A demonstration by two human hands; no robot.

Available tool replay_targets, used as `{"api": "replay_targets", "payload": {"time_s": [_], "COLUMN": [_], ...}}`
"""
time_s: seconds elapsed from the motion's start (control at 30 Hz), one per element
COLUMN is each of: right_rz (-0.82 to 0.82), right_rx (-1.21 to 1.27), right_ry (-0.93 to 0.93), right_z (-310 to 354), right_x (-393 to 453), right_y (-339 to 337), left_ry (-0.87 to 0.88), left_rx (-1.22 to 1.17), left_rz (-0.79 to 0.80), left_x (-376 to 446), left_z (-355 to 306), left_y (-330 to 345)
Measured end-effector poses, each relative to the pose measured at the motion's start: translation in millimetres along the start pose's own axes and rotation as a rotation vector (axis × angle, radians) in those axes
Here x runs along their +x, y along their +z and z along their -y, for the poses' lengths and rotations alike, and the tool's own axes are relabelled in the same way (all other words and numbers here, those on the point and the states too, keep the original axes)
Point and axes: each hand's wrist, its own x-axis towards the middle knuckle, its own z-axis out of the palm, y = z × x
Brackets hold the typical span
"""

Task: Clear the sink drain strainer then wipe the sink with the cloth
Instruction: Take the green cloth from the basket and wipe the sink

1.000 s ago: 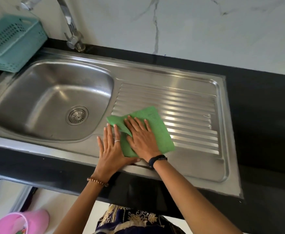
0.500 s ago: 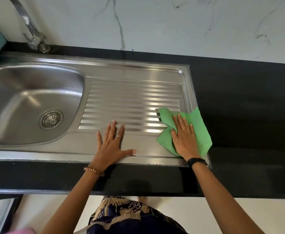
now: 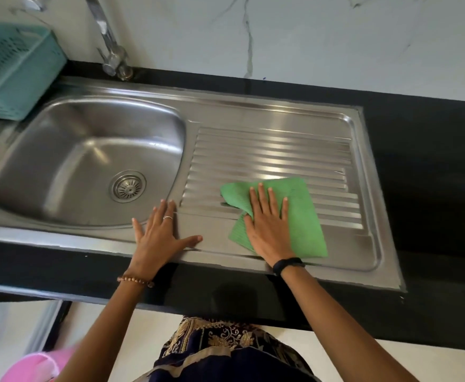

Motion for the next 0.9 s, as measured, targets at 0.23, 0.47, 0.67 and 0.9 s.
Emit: {"api": "replay_targets", "payload": {"time_s": [0.23,0.47,0.67,0.9], "right_rz": [0.047,0.062,0.019,-0.041], "right_rx": [0.012,0.060,0.115,0.142], "right_ry": [-0.227,-0.350,-0.251,0.080], "right_z": [101,109,67,-63], "right_x": [41,24,9,-27], "right_y": [14,21,15,-9], "left_ry": [0.055,0.060,0.110,0.395], "left_rx": [-0.057,-0.188,-0.113,-0.103], "left_rz": [-0.081,-0.053,-0.017,0.047], "left_x": [-6,-4,-12,-29], "left_z": [6,17,-6,-99], "left_y": [-4,-6,3,36]}}
